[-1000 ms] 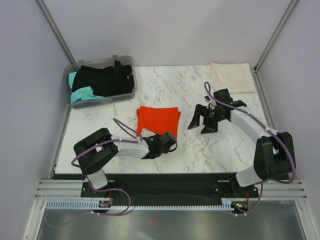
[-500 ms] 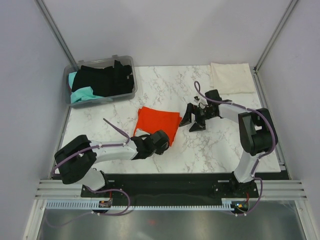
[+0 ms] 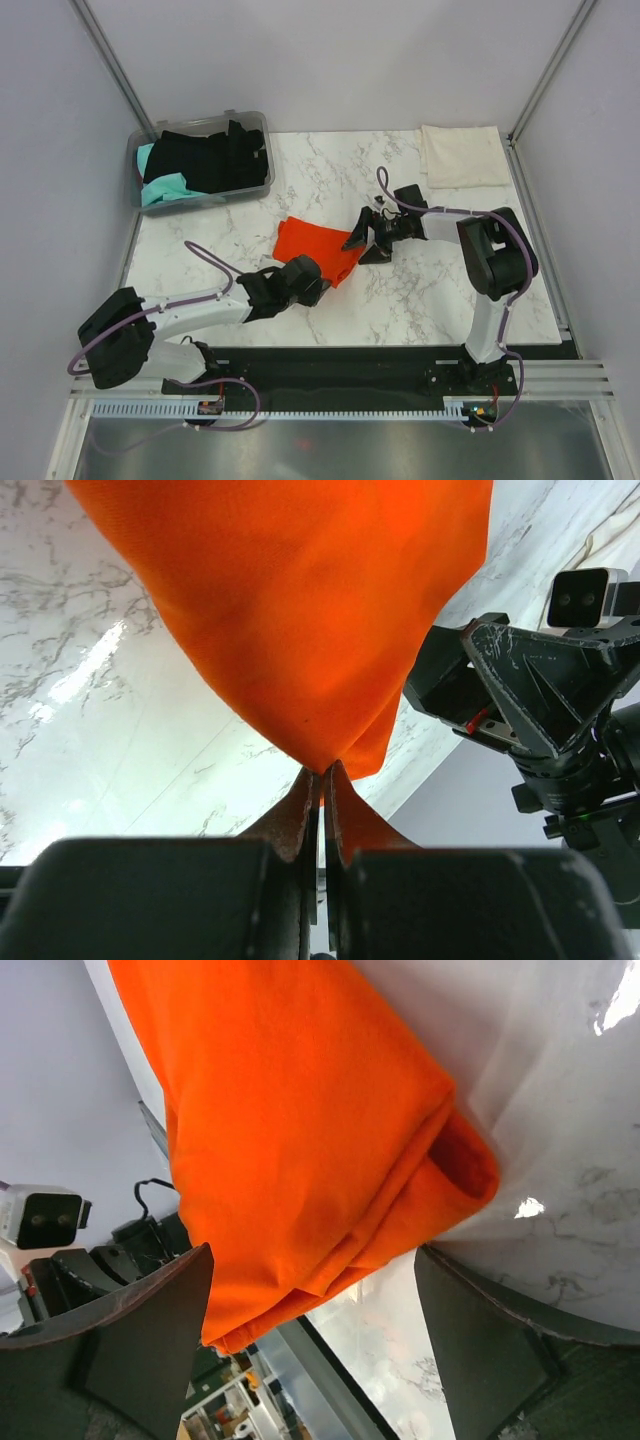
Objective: Fold and stack the t-shirts
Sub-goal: Neatly place the folded tshirt to the corner
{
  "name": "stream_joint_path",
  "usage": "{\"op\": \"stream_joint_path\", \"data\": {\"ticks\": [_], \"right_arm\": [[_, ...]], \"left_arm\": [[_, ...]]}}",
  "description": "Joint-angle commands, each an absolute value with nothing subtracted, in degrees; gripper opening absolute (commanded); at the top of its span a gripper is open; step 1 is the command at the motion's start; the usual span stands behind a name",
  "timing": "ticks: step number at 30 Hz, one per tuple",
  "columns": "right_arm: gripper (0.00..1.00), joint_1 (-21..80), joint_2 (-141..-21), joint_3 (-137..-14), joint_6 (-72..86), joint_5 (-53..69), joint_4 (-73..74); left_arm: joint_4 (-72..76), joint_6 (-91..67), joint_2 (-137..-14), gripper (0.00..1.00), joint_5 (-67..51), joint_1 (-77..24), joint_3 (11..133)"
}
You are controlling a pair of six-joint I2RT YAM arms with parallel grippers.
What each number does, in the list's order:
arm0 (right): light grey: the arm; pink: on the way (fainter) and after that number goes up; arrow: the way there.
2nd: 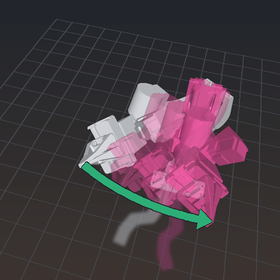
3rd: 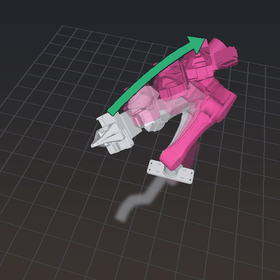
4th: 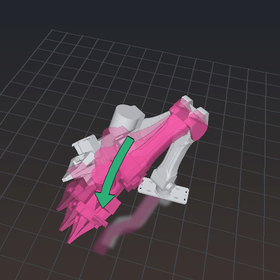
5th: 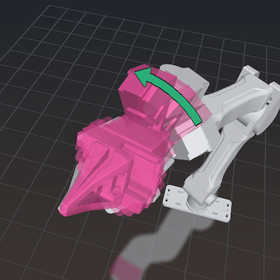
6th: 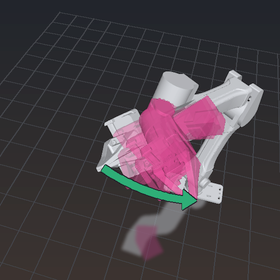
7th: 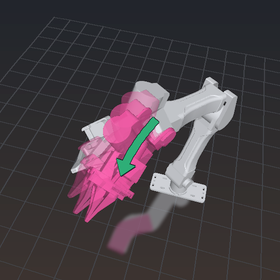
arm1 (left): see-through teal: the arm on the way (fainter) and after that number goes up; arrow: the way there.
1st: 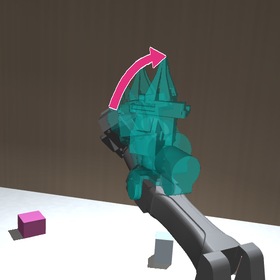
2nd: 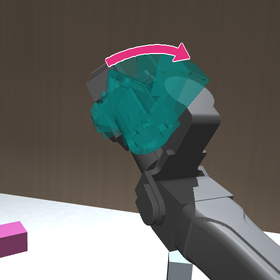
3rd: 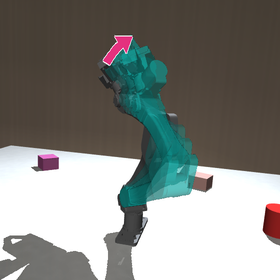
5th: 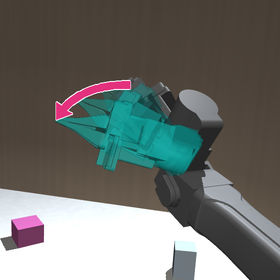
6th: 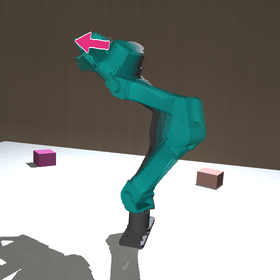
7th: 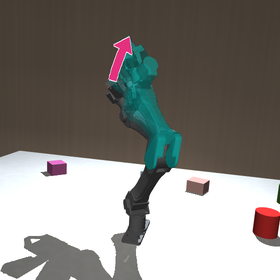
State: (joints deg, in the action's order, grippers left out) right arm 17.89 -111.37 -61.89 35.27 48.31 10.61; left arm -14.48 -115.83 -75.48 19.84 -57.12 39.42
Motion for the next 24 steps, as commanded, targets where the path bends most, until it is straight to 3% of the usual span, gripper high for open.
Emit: {"op": "stream_joint_path", "data": {"ticks": [1, 9, 13, 17, 18, 20, 22, 24], "right_arm": [[0.9, 18.98, -112.06, -59.42, 43.83, 46.68, 1.17], [0.85, 21.36, -111.18, -57.31, 51.68, 38.16, -3.52], [0.77, 21.53, -111.36, -57.39, 50.81, 33.32, -3.87], [0.41, 21.8, -112.15, -57.04, 50.1, 30.59, -5.62], [0.22, 21.97, -111.89, -57.04, 49.4, 29.37, -5.62], [0.0, 22.41, -109.53, -57.3, 47.82, 26.38, -4.14], [0.0, 22.94, -106.37, -58.79, 41.6, 19.71, 3.13], [0.0, 23.03, -105.12, -63.35, 33.54, 11.48, 15.03]], "left_arm": [[-15.82, -123.84, -72.95, 0.02, 18.99, -56.51, 38.32], [-15.21, -123.58, -71.37, 0.02, 17.4, -55.81, 37.35], [-15.2, -122.17, -70.23, 0.02, 15.3, -55.81, 36.65], [-14.94, -120.94, -69.7, 0.02, 13.19, -55.81, 35.69], [-14.85, -120.42, -69.7, 0.04, 12.66, -55.81, 35.42], [-14.94, -117.26, -69.26, 0.26, 10.91, -55.81, 35.16], [-16.42, -111.75, -67.95, 0.41, 7.84, -55.55, 34.81], [-17.66, -106.55, -66.1, 0.44, 3.54, -53.71, 33.76]]}}
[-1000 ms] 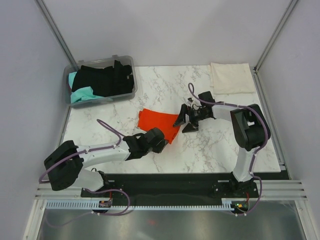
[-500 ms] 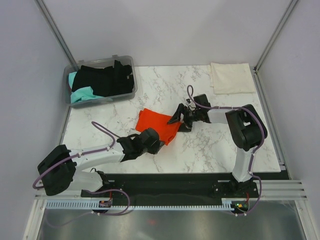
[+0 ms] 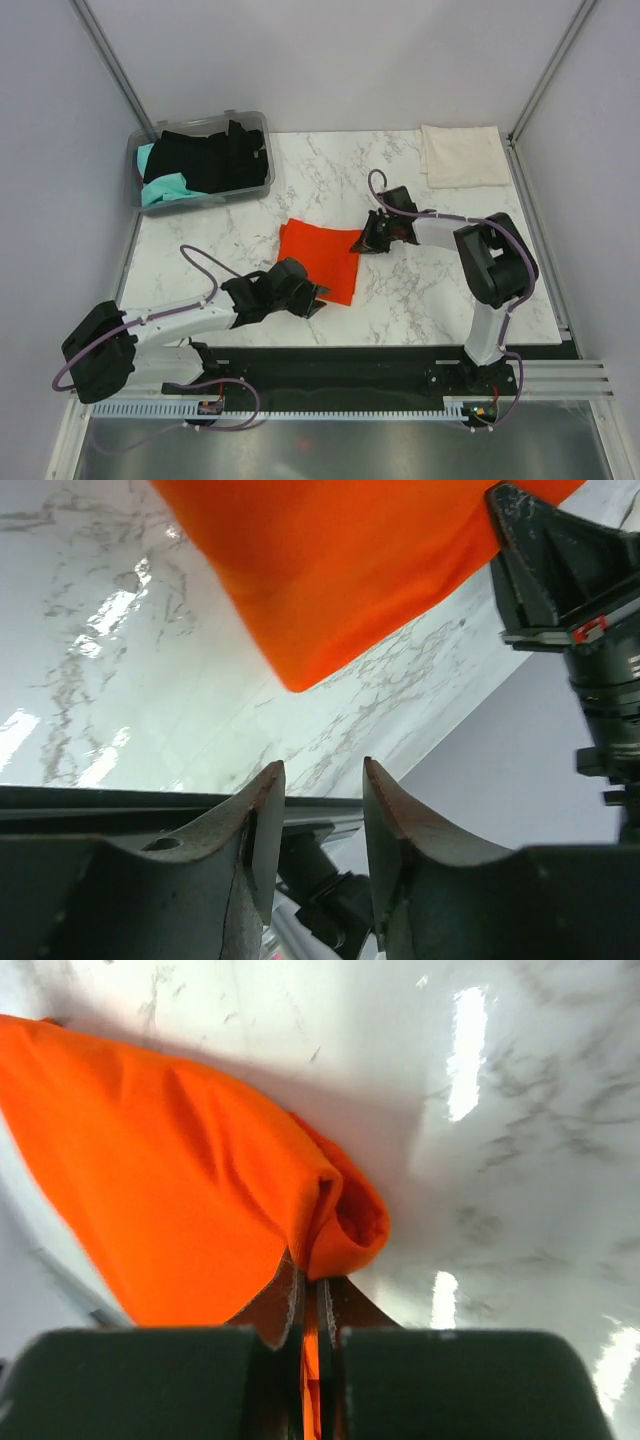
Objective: Fold and stack the t-shirts
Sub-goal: Neatly place the folded tshirt to the corner
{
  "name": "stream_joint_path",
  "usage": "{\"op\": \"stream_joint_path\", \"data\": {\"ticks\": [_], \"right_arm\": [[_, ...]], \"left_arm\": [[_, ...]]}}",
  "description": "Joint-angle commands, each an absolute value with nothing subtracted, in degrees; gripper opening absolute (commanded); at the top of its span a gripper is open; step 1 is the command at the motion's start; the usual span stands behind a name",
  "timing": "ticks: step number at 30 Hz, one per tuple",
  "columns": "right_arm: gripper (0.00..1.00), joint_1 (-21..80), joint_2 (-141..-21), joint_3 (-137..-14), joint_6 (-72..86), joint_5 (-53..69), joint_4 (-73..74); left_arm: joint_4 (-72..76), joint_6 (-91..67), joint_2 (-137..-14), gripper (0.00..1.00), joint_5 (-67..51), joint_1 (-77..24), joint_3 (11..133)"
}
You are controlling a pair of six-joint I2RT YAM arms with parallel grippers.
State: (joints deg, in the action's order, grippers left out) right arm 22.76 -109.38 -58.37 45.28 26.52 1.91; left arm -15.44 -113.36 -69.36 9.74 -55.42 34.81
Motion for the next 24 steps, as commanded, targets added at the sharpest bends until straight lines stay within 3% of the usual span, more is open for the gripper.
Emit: {"op": "stream_joint_path", "data": {"ticks": [1, 6, 10, 24], "right_arm": [[0.0, 23.03, -104.6, -65.37, 30.53, 8.21, 19.12], [0.0, 22.68, -104.68, -78.47, 12.34, -3.42, 37.94], [0.0, 19.7, -105.38, -85.85, 5.29, -12.83, 42.54], [0.0, 12.84, -121.63, -117.85, -12.11, -24.33, 44.73]], "left_arm": [[-18.36, -100.0, -62.87, 0.45, 2.56, -52.66, 33.32], [-25.66, -77.12, -53.62, 0.45, 1.93, -43.87, 32.87], [-29.18, -62.35, -51.24, 0.45, 6.23, -42.1, 35.41], [-29.62, -53.27, -53.26, 0.44, 8.53, -40.96, 39.02]]}}
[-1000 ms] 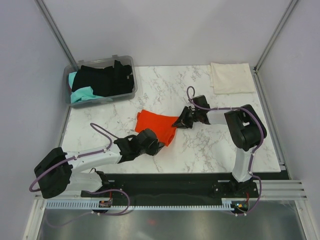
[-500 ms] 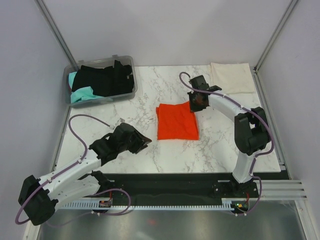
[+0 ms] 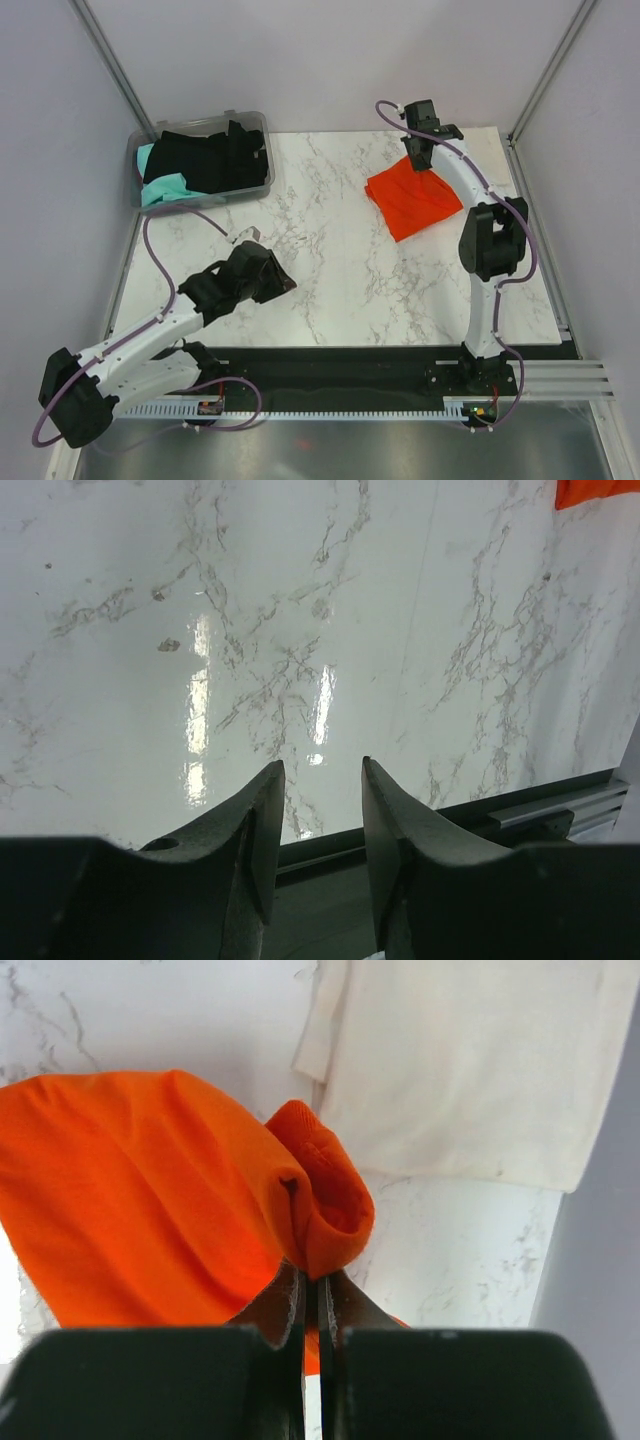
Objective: Fold and stack the t-shirts
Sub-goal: Neatly place the folded tshirt to the corner
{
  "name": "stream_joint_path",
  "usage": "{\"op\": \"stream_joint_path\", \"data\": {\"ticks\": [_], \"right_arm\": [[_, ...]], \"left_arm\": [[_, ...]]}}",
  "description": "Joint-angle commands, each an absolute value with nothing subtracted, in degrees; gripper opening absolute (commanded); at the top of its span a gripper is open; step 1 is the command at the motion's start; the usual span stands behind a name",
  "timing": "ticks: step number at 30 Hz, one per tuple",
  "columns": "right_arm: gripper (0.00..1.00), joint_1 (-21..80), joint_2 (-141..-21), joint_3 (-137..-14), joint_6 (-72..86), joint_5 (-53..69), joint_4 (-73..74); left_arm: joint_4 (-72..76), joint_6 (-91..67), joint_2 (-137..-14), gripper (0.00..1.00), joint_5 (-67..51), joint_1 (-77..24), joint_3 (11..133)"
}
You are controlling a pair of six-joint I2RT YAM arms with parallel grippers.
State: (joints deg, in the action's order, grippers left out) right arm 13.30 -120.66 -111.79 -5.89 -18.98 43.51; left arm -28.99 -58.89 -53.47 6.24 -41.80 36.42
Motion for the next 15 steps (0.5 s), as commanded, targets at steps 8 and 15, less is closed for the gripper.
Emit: {"op": "stream_joint_path", "data": {"ticks": [8, 15], "right_arm": [[0.0, 11.43, -123.57, -128.84, -17.13, -27.15, 46.49], [0.0, 10.37, -121.73, -130.26, -19.86, -26.28, 45.97]], "left_arm": [[-29.0, -50.36, -56.68, 0.44, 6.86, -37.0, 40.69], [-26.55, -49.92, -59.94, 0.44, 4.49, -35.86, 41.66]]}}
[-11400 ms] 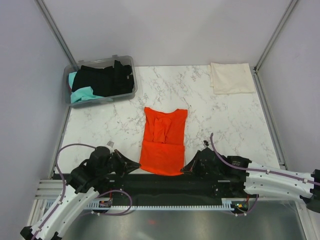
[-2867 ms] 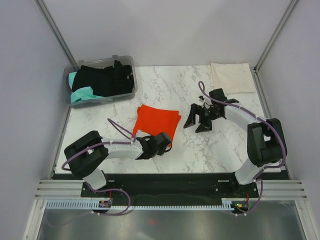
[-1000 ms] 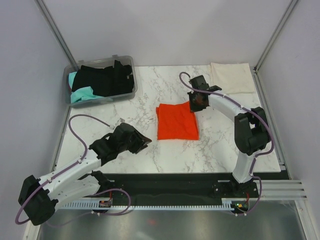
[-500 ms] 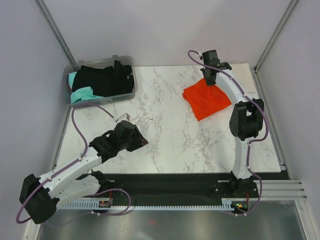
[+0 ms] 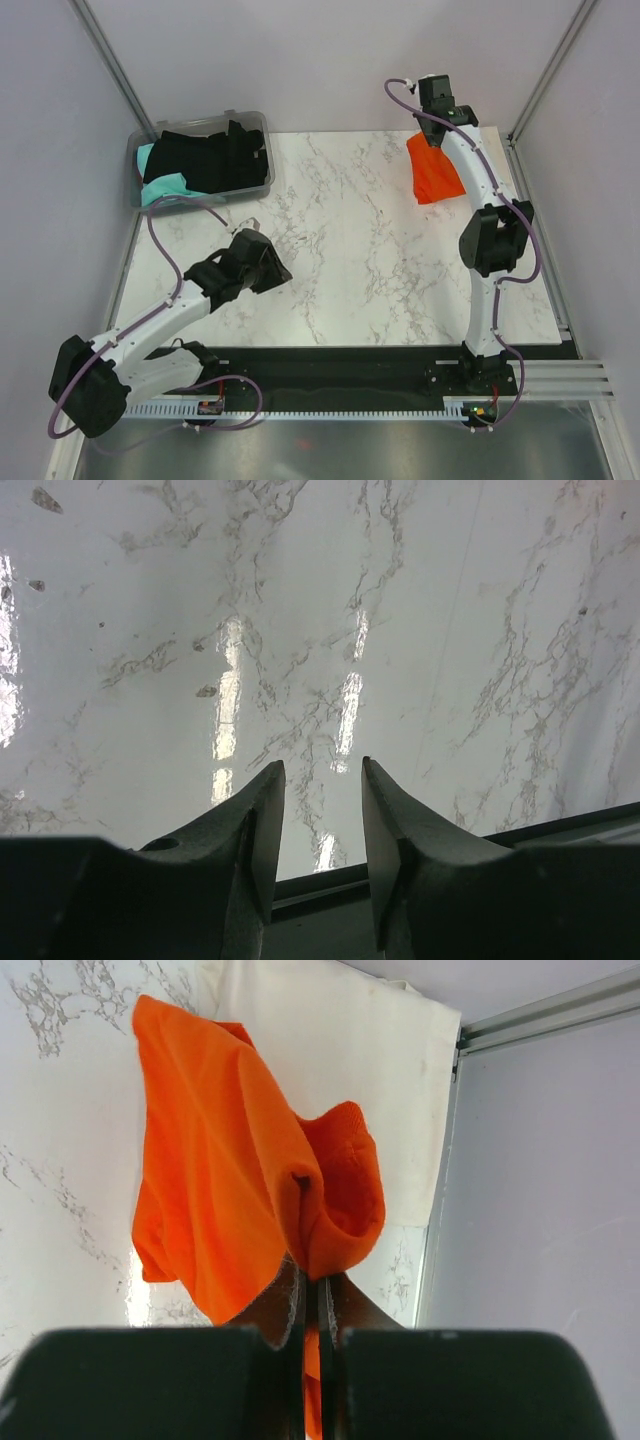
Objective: Fold and stack the t-shirts
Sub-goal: Neatly place the folded tshirt to the corner
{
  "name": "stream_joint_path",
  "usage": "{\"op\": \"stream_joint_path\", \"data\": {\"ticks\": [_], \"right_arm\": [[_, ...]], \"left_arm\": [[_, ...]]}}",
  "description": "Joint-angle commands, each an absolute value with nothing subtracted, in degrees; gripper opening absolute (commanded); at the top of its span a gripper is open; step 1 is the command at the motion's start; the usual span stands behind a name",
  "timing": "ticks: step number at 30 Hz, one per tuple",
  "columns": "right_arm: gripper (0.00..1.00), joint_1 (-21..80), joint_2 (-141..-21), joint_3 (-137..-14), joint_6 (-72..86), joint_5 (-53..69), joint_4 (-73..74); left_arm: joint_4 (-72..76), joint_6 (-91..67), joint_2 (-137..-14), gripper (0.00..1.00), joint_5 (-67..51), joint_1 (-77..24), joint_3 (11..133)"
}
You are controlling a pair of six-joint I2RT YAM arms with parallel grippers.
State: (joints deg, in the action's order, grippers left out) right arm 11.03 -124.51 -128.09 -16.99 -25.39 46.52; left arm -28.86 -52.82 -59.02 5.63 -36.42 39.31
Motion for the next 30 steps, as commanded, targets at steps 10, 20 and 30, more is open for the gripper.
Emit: {"op": "stream_joint_path", "data": {"ticks": [10, 20, 30], "right_arm": [[0.0, 9.49, -123.22, -135.25, -20.83, -25.84, 44.82], [0.0, 9.05, -122.87, -135.79, -22.24, -24.79, 44.47], [0.0, 6.86, -125.07, -139.04, -21.8, -24.35, 42.8]], "left_arm": [[-25.31, -49.04, -62.05, 0.44, 2.99, -34.98, 42.1], [-24.26, -48.69, -64.25, 0.43, 1.14, -34.01, 42.8], [-24.08, -48.43, -64.86, 0.43, 0.26, -33.31, 42.8]]}}
